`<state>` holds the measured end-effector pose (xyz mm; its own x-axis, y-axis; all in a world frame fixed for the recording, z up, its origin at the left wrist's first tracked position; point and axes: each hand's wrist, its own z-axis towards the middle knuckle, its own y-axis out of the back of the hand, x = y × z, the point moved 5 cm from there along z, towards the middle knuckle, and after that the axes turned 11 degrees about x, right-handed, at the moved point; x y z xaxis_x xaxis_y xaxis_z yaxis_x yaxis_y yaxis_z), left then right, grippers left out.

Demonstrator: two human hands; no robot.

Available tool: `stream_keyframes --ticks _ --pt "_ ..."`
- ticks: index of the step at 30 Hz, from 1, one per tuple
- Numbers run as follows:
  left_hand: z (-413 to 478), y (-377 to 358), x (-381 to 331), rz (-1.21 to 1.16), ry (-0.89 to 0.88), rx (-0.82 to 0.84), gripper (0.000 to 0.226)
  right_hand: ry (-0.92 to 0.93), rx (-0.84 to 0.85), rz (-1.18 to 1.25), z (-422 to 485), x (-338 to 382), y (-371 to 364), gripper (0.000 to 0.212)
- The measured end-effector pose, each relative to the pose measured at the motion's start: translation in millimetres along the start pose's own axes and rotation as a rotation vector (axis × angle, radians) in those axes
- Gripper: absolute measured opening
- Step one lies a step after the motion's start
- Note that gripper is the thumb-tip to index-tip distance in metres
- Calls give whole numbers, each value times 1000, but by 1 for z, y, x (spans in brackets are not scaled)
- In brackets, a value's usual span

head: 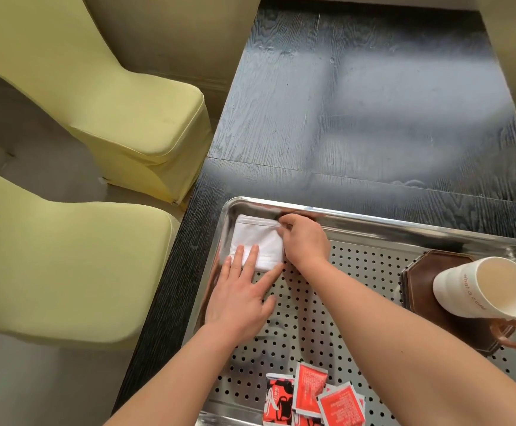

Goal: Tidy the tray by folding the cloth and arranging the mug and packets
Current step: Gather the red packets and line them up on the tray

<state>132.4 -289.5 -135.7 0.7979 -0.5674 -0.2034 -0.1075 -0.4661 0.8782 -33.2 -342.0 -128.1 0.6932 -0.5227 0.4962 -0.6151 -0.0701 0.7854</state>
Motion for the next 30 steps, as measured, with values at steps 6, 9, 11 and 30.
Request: stream_keyframes --ticks 6,9,11,30 --pt "-6 -4 -9 -126 31 29 64 -46 -2 96 -7 -14 -1 15" --pt "-6 -7 -10 -133 26 45 69 -56 -8 110 -8 -12 -2 18" --pt "-4 -9 -11 -119 21 42 74 -66 -8 144 -7 -11 -3 21" --pt "-11 -6 1 -94 101 -43 74 -32 -68 197 -13 -11 0 22"
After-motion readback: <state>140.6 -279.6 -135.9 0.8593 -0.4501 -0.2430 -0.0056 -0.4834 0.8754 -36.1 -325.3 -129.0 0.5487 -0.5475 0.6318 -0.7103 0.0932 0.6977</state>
